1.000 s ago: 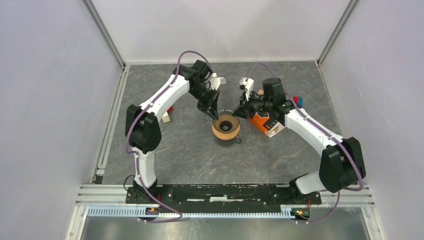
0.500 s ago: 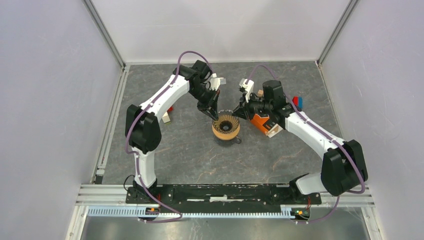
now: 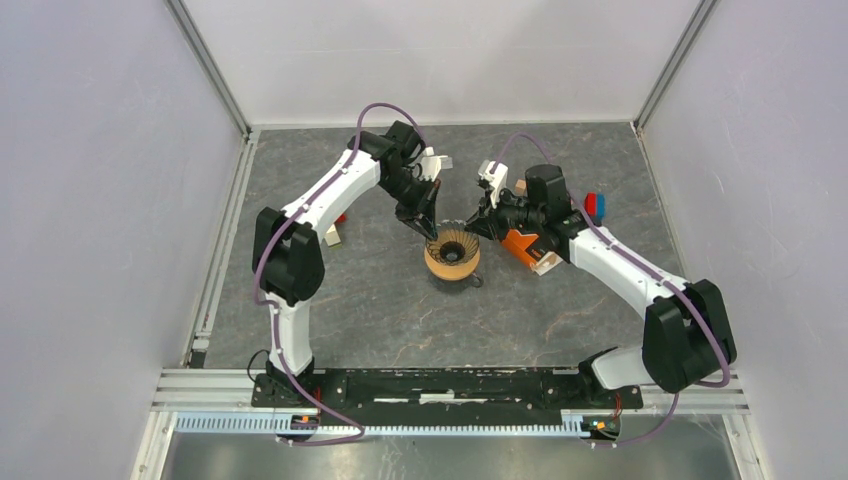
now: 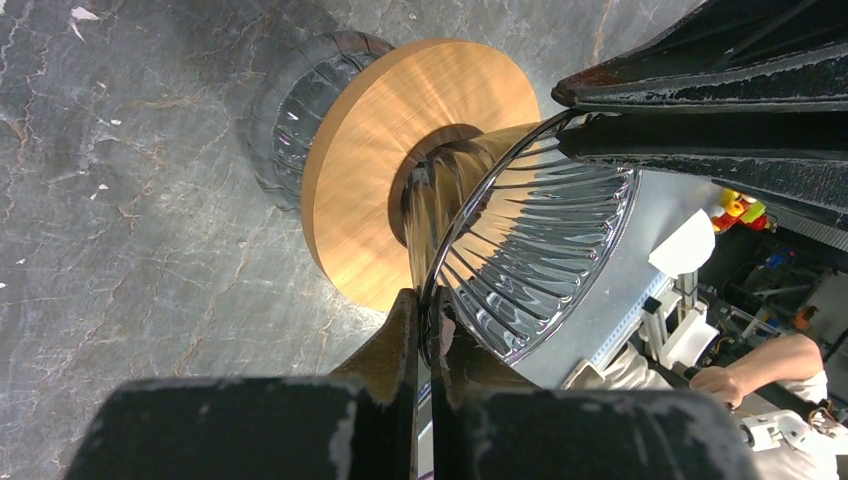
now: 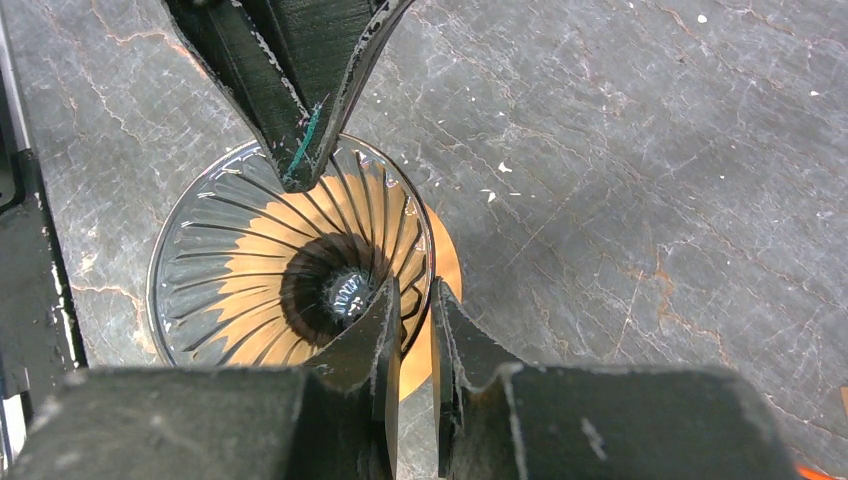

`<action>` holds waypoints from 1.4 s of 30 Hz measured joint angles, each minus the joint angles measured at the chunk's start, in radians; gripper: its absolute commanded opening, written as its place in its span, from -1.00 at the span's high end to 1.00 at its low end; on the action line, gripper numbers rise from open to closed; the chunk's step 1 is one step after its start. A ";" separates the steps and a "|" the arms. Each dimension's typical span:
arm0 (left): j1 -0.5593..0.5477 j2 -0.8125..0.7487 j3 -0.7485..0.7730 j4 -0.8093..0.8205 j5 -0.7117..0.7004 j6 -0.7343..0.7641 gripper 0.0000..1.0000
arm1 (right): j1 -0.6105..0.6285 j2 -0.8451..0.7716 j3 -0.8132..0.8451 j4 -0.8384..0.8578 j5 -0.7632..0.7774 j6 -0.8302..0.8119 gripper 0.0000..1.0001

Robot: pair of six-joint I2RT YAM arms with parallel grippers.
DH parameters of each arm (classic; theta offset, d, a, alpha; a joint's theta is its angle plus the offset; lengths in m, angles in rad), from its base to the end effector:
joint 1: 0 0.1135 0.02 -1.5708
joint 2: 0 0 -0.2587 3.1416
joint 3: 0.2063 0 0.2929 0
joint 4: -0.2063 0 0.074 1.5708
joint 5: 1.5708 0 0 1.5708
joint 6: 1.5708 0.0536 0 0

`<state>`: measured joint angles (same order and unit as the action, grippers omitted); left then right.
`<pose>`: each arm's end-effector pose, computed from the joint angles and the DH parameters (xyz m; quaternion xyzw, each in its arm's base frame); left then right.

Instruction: Place the coffee filter in the dripper

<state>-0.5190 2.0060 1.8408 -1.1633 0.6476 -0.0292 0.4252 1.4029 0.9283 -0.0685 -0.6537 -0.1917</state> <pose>0.3745 -0.2512 0.2468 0.2655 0.9037 -0.3351 0.0248 0.3136 0.1778 0.2307 -0.4007 0.7379 0.3319 0.4298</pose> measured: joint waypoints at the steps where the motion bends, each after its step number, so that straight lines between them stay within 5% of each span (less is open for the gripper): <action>1: 0.001 0.001 0.000 0.001 0.000 0.000 0.95 | 0.001 0.000 -0.003 0.006 0.003 0.000 0.85; 7: 0.001 0.001 -0.003 0.006 -0.001 0.000 0.95 | 0.007 -0.006 -0.010 0.018 0.018 -0.008 0.83; 11: 0.001 0.000 -0.003 0.007 -0.002 0.000 0.94 | 0.012 -0.011 -0.010 0.011 0.027 -0.018 0.63; 24: -0.035 -0.004 -0.002 0.033 -0.055 0.026 0.31 | 0.023 -0.014 0.023 -0.089 0.038 -0.078 0.12; 42: -0.039 -0.004 0.029 0.010 -0.104 0.053 0.12 | 0.026 -0.014 0.103 -0.214 0.072 -0.087 -0.22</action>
<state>-0.5579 2.0022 1.8694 -1.1534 0.5438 0.0242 0.4515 1.3888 1.0317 -0.2825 -0.5816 -0.2783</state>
